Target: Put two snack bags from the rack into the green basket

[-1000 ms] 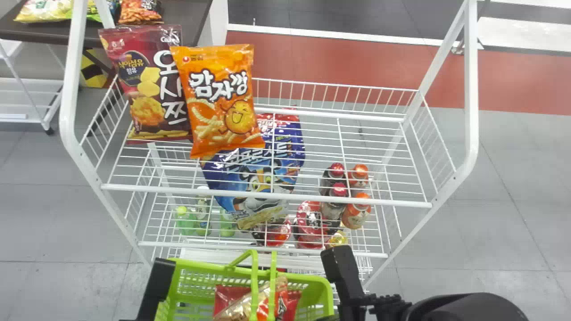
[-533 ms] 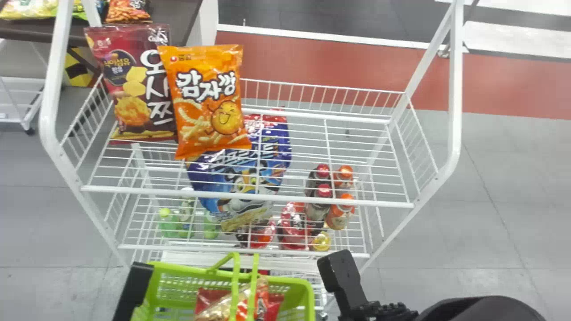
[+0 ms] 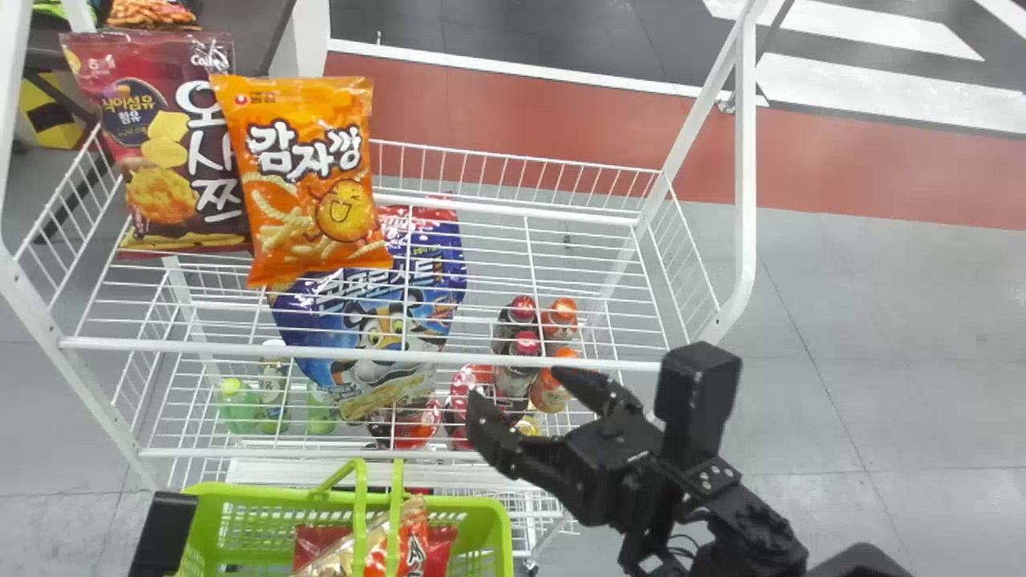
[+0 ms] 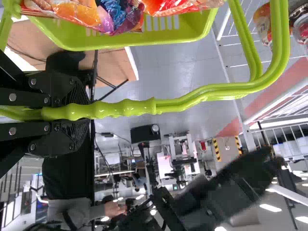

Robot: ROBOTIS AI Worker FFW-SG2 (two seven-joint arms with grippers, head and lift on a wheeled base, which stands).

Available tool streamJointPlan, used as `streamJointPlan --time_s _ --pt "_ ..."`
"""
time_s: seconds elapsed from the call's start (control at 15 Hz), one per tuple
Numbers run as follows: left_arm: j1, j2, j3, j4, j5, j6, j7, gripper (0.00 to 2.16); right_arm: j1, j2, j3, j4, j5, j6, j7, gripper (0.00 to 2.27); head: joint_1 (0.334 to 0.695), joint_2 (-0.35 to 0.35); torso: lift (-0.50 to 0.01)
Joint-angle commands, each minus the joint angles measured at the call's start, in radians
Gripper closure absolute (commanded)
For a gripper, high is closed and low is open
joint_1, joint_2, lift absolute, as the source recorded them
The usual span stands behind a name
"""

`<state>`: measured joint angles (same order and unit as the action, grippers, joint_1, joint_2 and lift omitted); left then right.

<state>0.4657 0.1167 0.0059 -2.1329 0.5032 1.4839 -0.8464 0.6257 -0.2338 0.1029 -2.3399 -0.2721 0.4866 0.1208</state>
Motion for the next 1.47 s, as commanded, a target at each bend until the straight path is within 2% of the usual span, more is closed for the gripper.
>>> streamJointPlan --time_s 0.0,0.13,0.33,0.53,1.4 --pt "0.008 0.003 0.000 0.010 0.000 -0.021 -0.006 2.13 0.108 -0.010 0.067 0.042 0.085 -0.315 -0.062 0.06 0.695 -0.246 -0.007" --pt "0.010 0.004 -0.001 0.018 0.000 -0.024 -0.016 2.13 0.210 -0.027 0.087 0.034 0.102 -0.460 -0.119 0.06 0.695 -0.253 -0.007" --pt "0.014 0.011 -0.004 0.018 0.001 -0.024 -0.026 2.13 0.324 -0.027 0.064 -0.019 0.114 -0.539 -0.144 0.07 0.695 -0.279 -0.007" --pt "0.030 0.012 0.006 0.018 0.003 -0.036 -0.040 2.13 0.404 -0.027 0.026 -0.029 0.123 -0.671 -0.159 0.08 0.695 -0.336 -0.007" --pt "0.074 0.014 0.071 -0.004 0.034 -0.052 -0.060 2.13 0.417 -0.021 0.014 -0.025 0.146 -0.720 -0.174 0.13 0.695 -0.350 -0.007"
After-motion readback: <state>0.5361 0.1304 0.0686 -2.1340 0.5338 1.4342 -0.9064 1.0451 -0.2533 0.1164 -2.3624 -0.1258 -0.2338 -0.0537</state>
